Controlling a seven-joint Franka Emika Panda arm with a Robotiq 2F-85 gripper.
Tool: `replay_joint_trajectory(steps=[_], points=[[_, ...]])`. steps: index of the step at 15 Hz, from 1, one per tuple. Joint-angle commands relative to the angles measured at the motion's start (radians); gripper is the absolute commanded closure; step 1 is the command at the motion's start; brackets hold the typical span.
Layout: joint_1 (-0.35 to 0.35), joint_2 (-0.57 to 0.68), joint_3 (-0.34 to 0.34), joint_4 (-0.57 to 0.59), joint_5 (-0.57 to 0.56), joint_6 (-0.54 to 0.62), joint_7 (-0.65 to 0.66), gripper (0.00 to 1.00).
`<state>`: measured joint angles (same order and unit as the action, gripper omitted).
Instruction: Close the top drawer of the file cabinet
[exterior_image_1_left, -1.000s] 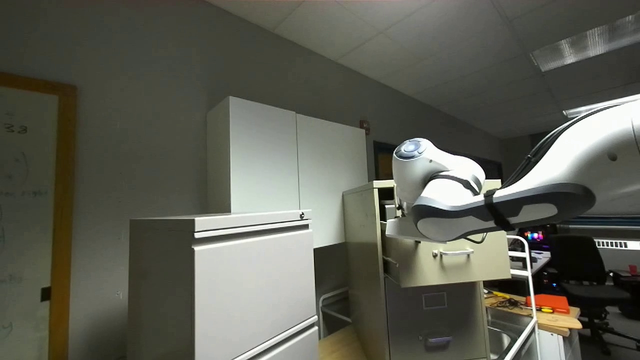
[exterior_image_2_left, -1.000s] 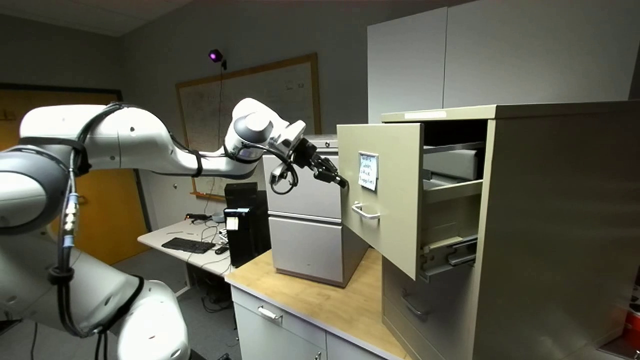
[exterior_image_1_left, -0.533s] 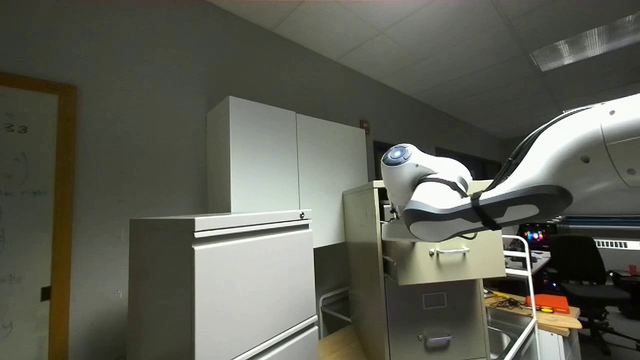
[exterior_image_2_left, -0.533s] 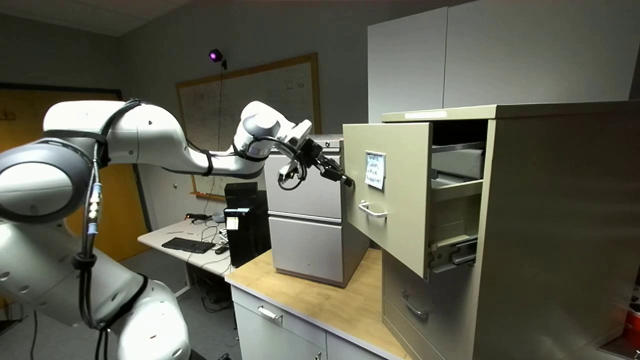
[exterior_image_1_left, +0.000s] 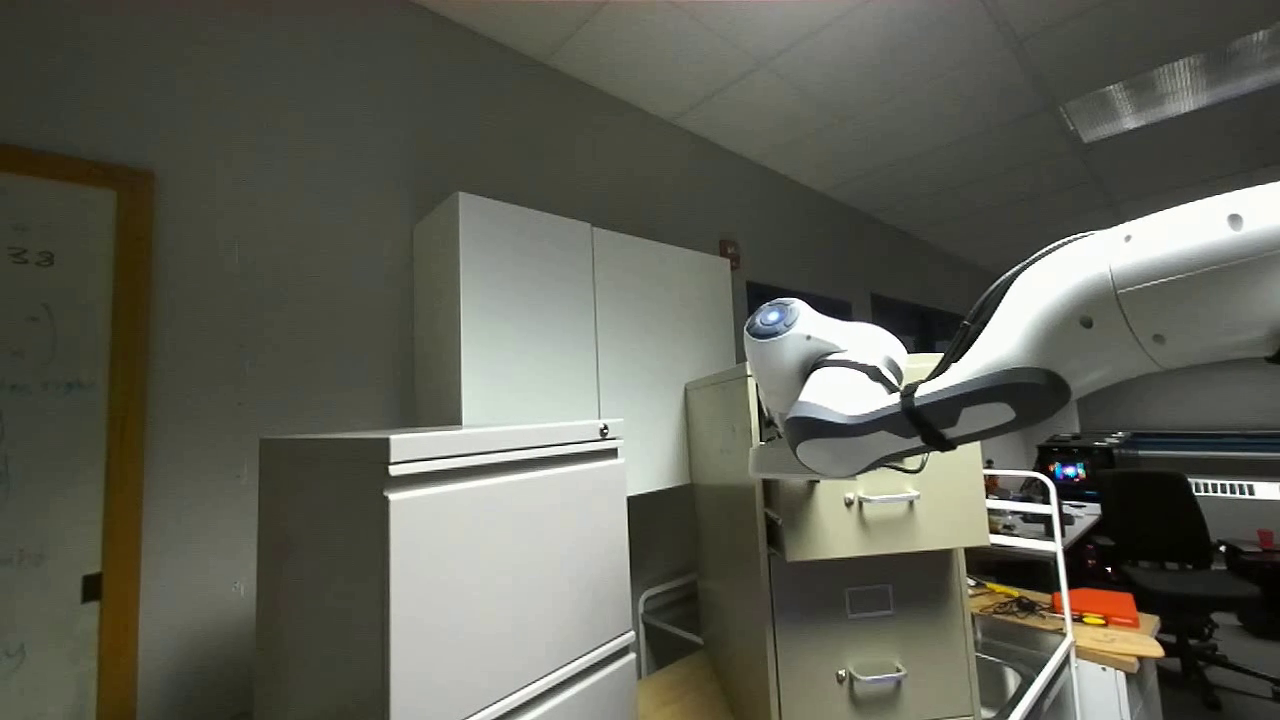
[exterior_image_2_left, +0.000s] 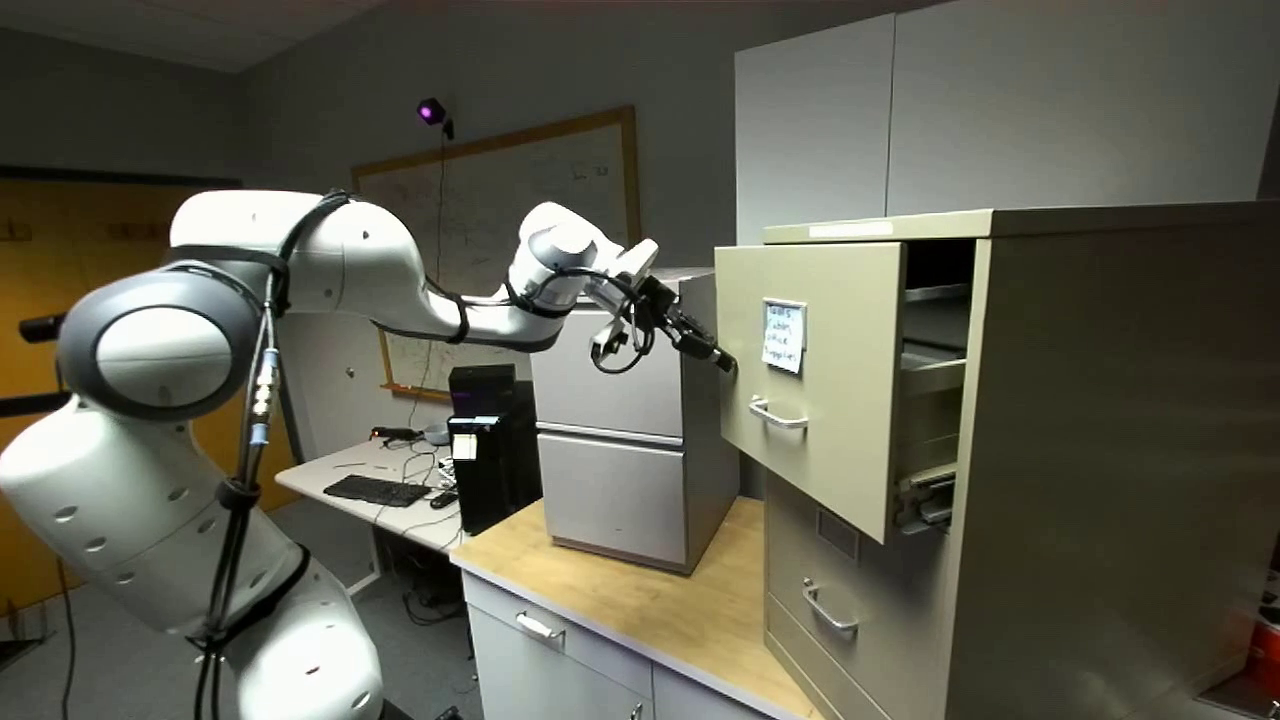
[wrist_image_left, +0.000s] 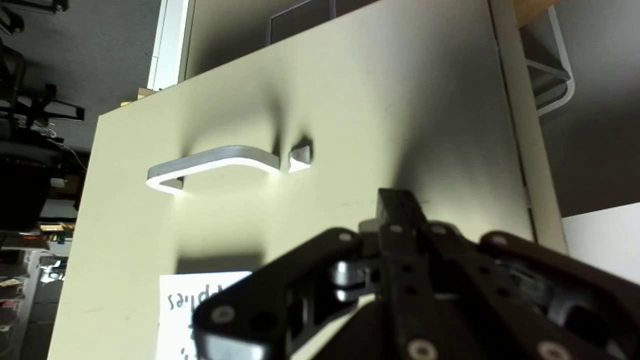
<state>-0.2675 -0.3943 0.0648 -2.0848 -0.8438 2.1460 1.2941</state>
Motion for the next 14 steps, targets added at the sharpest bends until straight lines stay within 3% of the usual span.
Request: replay_joint_trajectory(steps=[1, 14], points=[[0.029, 0.170, -0.047, 0.150, -0.033, 0.067, 0.009, 1.00], [0.070, 0.384, -0.147, 0.392, 0.033, 0.008, -0.050, 1.00]])
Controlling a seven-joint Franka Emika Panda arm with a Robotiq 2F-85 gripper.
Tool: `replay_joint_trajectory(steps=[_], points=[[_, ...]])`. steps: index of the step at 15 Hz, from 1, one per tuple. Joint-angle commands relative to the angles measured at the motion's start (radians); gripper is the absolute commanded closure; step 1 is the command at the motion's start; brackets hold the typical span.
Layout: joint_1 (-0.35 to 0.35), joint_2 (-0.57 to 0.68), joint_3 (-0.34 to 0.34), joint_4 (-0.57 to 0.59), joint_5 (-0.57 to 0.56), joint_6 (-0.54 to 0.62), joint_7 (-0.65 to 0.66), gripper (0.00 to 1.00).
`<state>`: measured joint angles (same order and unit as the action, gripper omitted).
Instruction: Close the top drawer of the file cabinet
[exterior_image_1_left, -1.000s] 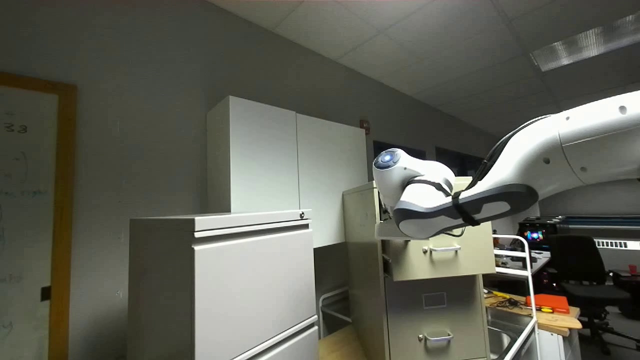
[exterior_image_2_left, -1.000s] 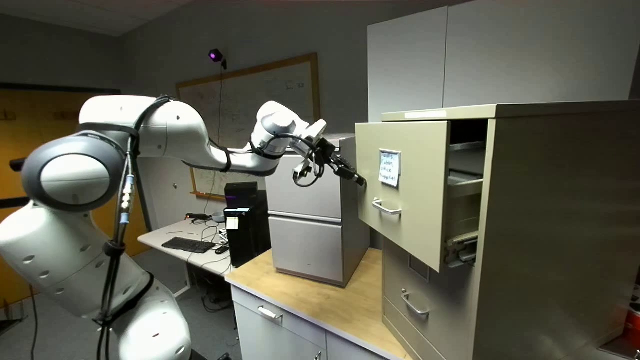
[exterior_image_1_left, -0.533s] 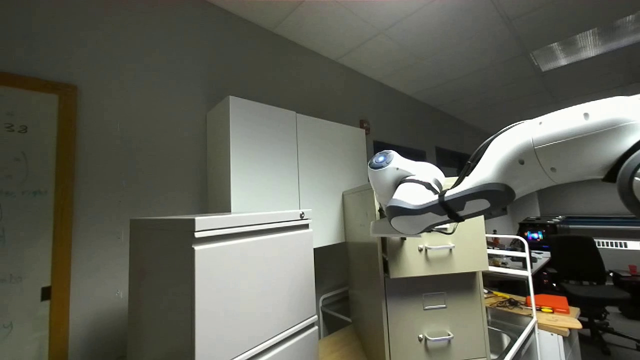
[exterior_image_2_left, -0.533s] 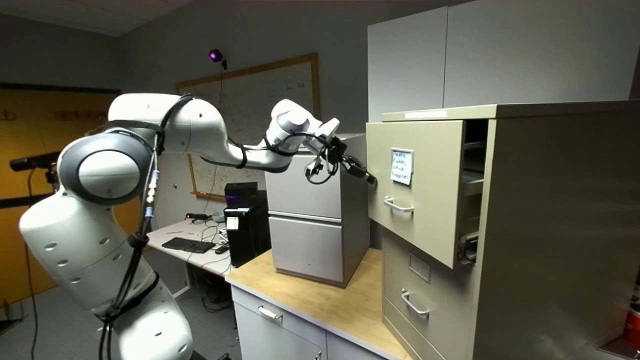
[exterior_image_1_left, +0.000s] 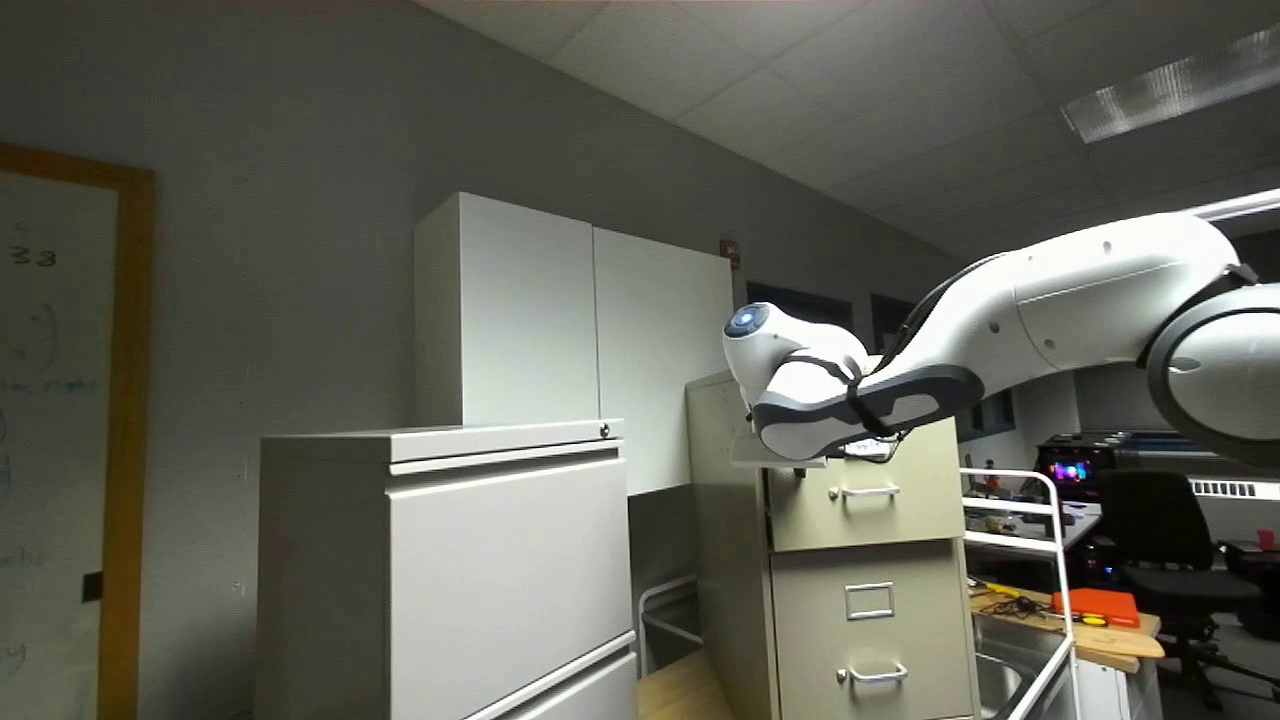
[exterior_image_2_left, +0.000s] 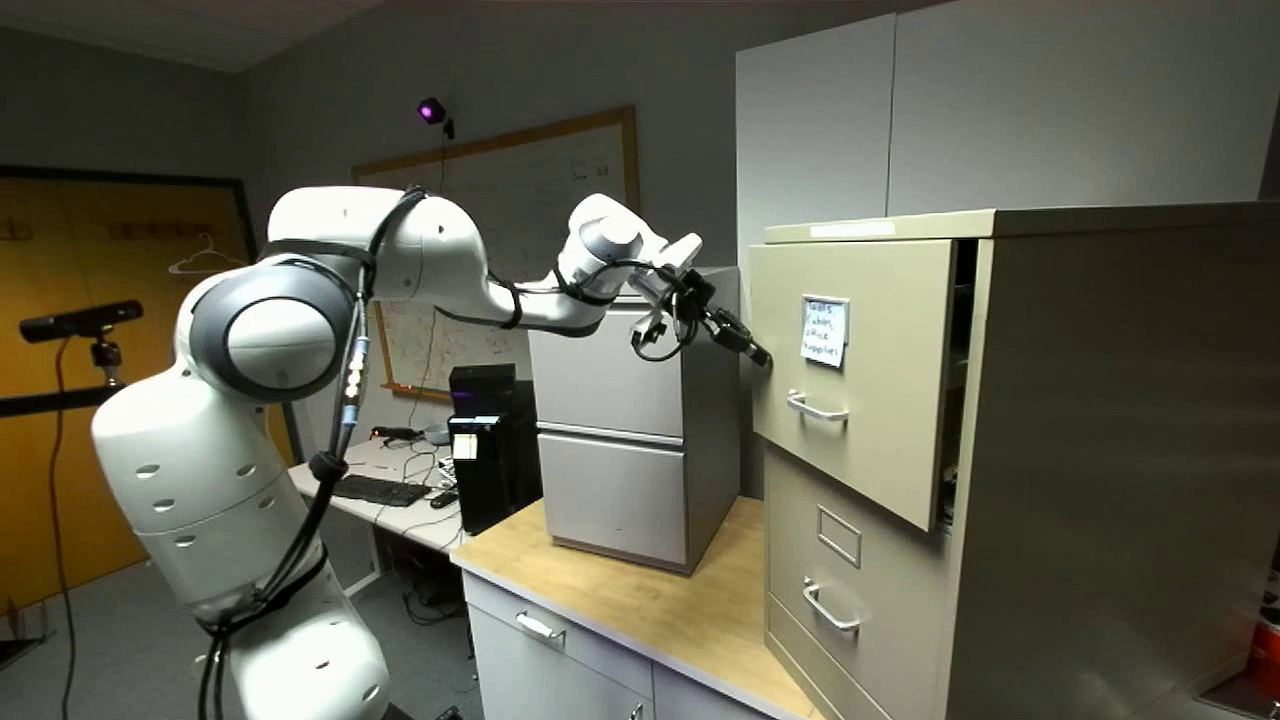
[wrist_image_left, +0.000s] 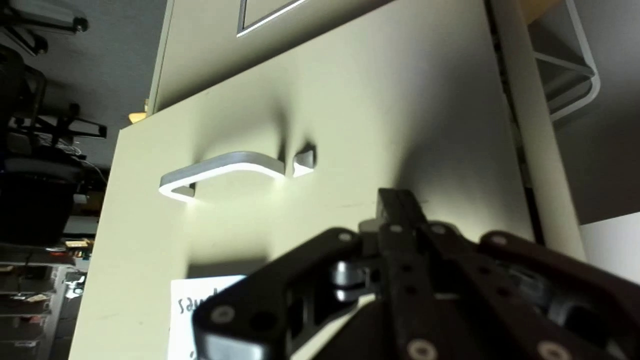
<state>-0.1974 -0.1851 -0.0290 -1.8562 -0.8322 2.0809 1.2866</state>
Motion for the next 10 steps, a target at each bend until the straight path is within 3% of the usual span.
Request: replay_joint_trajectory(steps=[1, 10], points=[[0.002, 0.189, -0.059, 0.184, 0.034, 0.063, -0.050, 1.00], [0.008, 0.284, -0.100, 0.318, 0.131, 0.021, -0.144, 1.00]])
